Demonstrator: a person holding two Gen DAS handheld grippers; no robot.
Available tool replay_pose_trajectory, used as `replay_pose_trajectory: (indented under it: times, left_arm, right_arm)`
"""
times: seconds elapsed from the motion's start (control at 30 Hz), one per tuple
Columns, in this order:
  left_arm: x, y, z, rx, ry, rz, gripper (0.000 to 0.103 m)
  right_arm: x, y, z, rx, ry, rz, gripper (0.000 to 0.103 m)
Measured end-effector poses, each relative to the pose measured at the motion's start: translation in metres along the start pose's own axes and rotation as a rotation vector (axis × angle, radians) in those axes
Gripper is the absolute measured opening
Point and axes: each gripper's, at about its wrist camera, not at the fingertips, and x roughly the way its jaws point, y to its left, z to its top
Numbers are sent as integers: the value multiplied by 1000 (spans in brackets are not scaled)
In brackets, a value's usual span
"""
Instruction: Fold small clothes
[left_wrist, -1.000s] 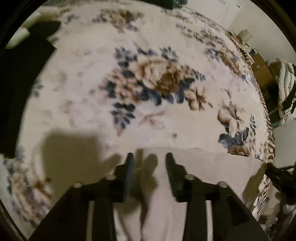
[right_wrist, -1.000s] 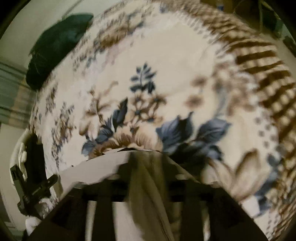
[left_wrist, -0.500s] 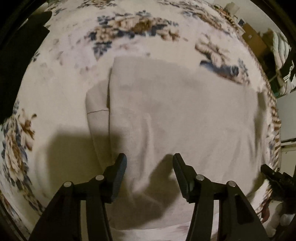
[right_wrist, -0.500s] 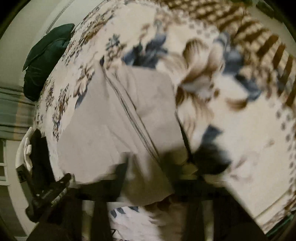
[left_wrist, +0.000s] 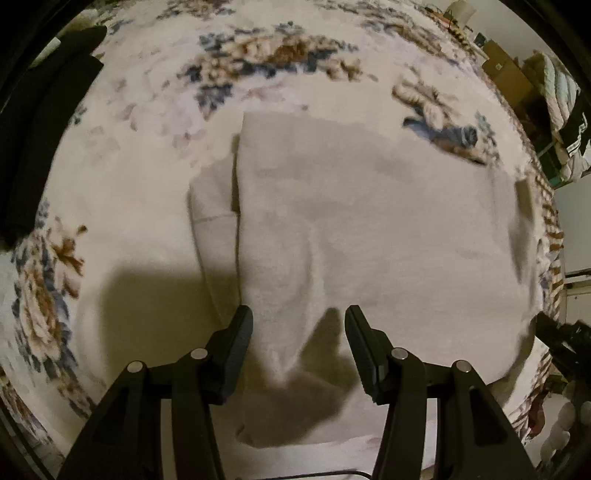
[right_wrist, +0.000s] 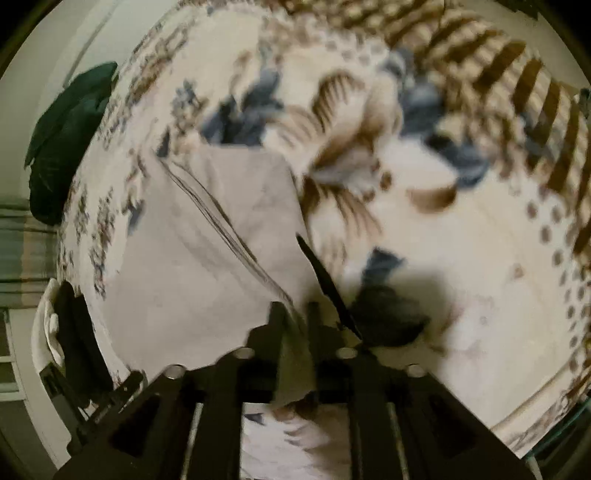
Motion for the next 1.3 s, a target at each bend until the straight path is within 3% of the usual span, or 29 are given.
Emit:
replay_pose_trajectory:
  times: [0.03, 0.13, 0.23, 0.3, 0.37, 0.47, 0.63, 0.67, 0.77, 0.9, 0.97, 1.1, 1.3]
  left_arm:
    - [-5, -2, 3, 0, -15, -3, 50]
    - [-7, -7, 19, 4, -52, 2, 50]
    - [6, -11, 39, 2, -54, -7, 50]
    - [20, -11, 51, -6, -25, -22, 50]
    - [30, -4, 58, -10, -4, -6, 50]
    - [40, 12, 66, -38, 15, -20, 50]
    - [35, 15, 66, -47, 17, -39, 50]
    - [30, 14, 64, -48, 8, -43, 50]
    - [11, 11, 53, -47, -12, -58, 50]
    - [-4, 7, 28, -43, -11, -74, 50]
    - [-2, 6, 16, -48, 3, -84, 50]
    - [17, 6, 1, -49, 52, -71, 50]
    - [21, 4, 9, -29, 46, -71, 50]
  right_arm:
    - [-9, 7, 2, -14, -42, 2, 45]
    - [-22, 36, 13, -52, -109, 111, 46]
    - [8, 68, 27, -76, 4, 284, 46]
    - [36, 78, 33, -87, 94, 347, 46]
    - [57, 74, 40, -76, 108, 301, 46]
    - [64, 49, 61, 0, 43, 215, 45]
    - [57, 36, 67, 24, 37, 227, 45]
    - [50, 36, 64, 21, 30, 229, 47]
    - [17, 32, 44, 43, -46, 208, 68]
    - [-15, -11, -14, 150, -112, 136, 69]
    - [-7, -35, -40, 243, -83, 192, 70]
    - [40, -62, -72, 445, -51, 452, 70]
    - [73, -54, -66, 550, -233, 574, 70]
